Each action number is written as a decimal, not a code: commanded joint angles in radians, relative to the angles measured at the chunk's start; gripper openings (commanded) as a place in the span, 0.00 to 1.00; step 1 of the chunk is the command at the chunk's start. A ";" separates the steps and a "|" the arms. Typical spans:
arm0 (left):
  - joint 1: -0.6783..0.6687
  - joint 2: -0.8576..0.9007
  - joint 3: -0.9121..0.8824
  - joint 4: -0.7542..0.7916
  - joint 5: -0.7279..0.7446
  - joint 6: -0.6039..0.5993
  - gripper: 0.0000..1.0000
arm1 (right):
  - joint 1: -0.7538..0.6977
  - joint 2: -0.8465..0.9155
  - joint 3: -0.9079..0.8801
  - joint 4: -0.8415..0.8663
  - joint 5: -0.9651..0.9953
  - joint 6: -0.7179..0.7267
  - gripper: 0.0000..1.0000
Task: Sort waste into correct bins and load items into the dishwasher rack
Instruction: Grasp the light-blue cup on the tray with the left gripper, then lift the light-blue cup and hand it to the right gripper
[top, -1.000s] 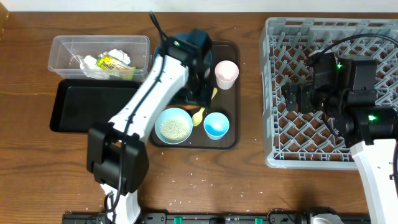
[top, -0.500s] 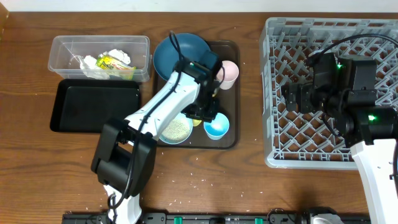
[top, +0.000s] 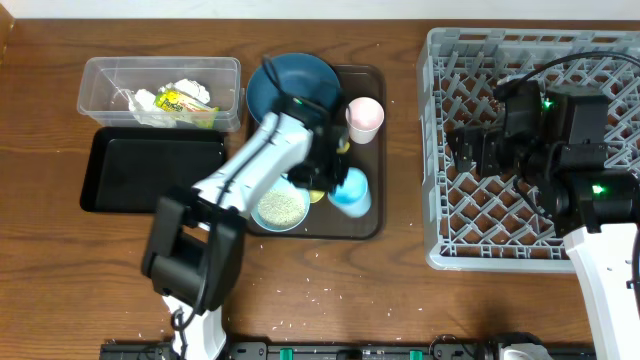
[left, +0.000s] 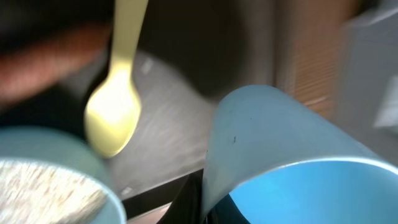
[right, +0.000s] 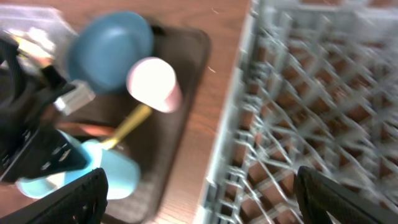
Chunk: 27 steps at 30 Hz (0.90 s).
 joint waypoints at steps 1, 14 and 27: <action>0.101 -0.089 0.054 0.038 0.357 0.013 0.06 | 0.018 0.013 0.007 0.043 -0.171 0.033 0.94; 0.315 -0.124 0.054 0.095 1.069 0.013 0.06 | 0.130 0.138 0.007 0.365 -0.517 0.047 0.98; 0.314 -0.124 0.054 0.096 1.093 0.012 0.06 | 0.233 0.241 0.007 0.566 -0.679 0.047 0.70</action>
